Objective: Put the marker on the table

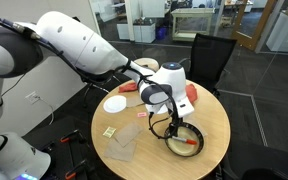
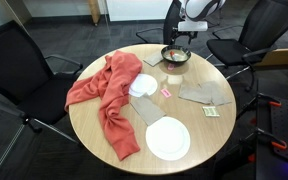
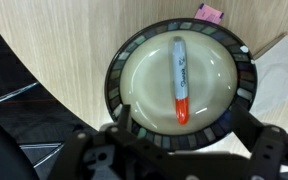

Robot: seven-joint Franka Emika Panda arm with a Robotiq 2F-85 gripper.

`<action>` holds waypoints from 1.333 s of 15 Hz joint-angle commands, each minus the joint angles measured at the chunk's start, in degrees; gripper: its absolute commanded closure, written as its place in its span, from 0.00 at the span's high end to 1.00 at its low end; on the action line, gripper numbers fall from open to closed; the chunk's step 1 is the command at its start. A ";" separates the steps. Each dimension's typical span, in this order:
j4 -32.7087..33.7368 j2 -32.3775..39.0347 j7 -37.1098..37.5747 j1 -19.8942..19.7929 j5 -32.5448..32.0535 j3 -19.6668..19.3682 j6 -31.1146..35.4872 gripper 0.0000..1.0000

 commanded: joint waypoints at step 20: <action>31.30 24.53 -1.32 -1.97 3.67 -0.88 -11.17 1.00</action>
